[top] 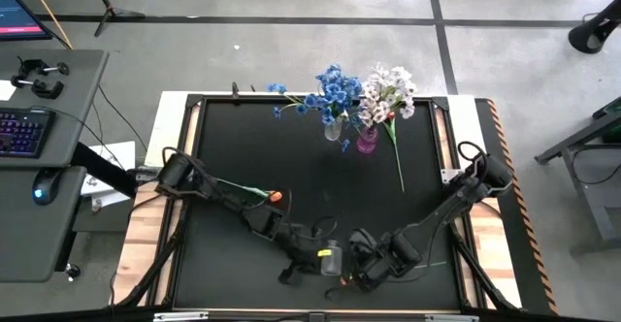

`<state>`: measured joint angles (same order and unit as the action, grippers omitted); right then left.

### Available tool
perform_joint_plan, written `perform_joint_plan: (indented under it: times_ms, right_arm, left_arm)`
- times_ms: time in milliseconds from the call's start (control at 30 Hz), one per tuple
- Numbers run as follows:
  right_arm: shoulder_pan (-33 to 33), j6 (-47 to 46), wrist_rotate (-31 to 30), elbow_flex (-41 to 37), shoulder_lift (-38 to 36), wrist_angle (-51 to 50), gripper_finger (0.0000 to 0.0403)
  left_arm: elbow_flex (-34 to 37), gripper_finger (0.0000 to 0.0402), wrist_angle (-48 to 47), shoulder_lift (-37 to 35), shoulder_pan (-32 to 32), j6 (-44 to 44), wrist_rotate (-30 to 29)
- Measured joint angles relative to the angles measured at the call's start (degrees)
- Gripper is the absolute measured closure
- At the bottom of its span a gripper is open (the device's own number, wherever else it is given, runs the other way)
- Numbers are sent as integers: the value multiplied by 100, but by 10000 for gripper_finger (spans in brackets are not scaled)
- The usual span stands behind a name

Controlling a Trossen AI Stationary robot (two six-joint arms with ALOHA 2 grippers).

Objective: Sort flowers into vase by color
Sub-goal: Move the bottom transparent vase to the center table

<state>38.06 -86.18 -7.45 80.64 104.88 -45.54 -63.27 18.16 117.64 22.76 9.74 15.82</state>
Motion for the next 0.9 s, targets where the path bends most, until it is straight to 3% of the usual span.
perform_joint_plan:
  times_ms: [167,333,433,667,767,900]
  right_arm:
    - [-20,-807,74,2,-6,351,402]
    - [-57,-1458,187,2,-28,398,375]
    - [-72,-1996,188,0,-24,263,317]
    - [-280,-2919,-180,-94,-7,540,139]
    - [-491,-2600,-321,-94,-6,1120,83]
    - [-807,-1981,-86,-81,69,1538,41]
  left_arm:
    - [-30,401,-1071,-389,-212,-100,325]
    - [283,401,-2481,-1382,-500,-780,-13]
    - [644,401,-2657,-2071,-672,-834,-467]
    - [1645,402,-2671,-3513,-950,-208,-1033]
    - [2021,402,-2673,-3961,-965,65,-1156]
    - [2395,402,-2594,-4353,-933,490,-1195]
